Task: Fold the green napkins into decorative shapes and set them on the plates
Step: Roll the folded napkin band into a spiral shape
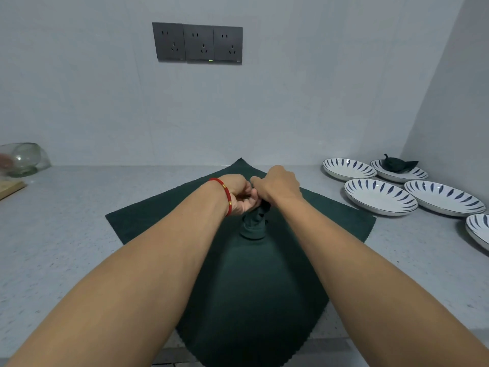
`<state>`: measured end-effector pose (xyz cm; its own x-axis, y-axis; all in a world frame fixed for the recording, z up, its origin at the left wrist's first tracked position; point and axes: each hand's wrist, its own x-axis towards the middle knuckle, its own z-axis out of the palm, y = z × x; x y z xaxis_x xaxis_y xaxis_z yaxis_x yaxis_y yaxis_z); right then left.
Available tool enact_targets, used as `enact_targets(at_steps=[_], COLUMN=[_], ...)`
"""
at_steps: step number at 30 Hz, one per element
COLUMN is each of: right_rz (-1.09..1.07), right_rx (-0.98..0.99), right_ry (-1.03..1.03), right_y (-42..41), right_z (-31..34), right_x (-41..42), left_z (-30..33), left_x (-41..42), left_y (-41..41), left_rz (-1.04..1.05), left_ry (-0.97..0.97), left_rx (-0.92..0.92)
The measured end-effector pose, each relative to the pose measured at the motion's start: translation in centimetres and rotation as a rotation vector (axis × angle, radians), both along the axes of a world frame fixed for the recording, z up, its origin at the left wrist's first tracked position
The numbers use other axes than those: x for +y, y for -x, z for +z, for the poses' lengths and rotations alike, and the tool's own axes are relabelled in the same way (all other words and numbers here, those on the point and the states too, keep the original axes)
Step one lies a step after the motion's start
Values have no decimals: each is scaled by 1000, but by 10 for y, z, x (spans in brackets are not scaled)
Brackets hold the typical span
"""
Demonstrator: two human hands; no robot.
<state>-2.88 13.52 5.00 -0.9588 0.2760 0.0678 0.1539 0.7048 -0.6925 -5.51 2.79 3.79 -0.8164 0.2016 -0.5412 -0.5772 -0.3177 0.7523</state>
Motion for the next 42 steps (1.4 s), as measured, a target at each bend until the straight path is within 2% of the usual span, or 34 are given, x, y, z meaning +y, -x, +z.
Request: enact_targets(at_steps=[3,10,14,16,20,24,27,29,31,34,36,39,42], right_rz=[-4,8,67,55,-71,-146,-177,-176,-150,-79,-90,-128,-102], right_rx=[18,85,41,39,61,34,40,61,108,107,122,159,393], right_ry=[-13,136,277,301,347,373,364,283,121,-238,-368,-413,-380], right_y=[0,7,11,13,17,15,12,6,-3,-16,-19,-20,-23], right_z=[-6,-16,-23,-28,-45,-65,-81,-96,-103,-104,-105,-109,-108], right_x=[-2,-3,0,8,31,42,41,40,36,23,20,20,21], left_z=[-4,-6,-12,-15,-22,-35,-58,-77,-86,-80,-75,-72,-72], left_x=[3,10,18,14,-14,-25,-25,-26,-28,-30,-25,-16,-11], left_y=[-4,-4,-5,-10,-3,-6,-18,-26,-31,-38,-42,-44,-41], left_rz=[-15,-103,37,105,271,250,230,187,104,-25,-62,-61,-17], left_ry=[47,154,331,252,-42,-21,134,298,586,1046,1126,1140,1133], left_rx=[35,128,248,233,40,50,129,238,376,512,564,574,521])
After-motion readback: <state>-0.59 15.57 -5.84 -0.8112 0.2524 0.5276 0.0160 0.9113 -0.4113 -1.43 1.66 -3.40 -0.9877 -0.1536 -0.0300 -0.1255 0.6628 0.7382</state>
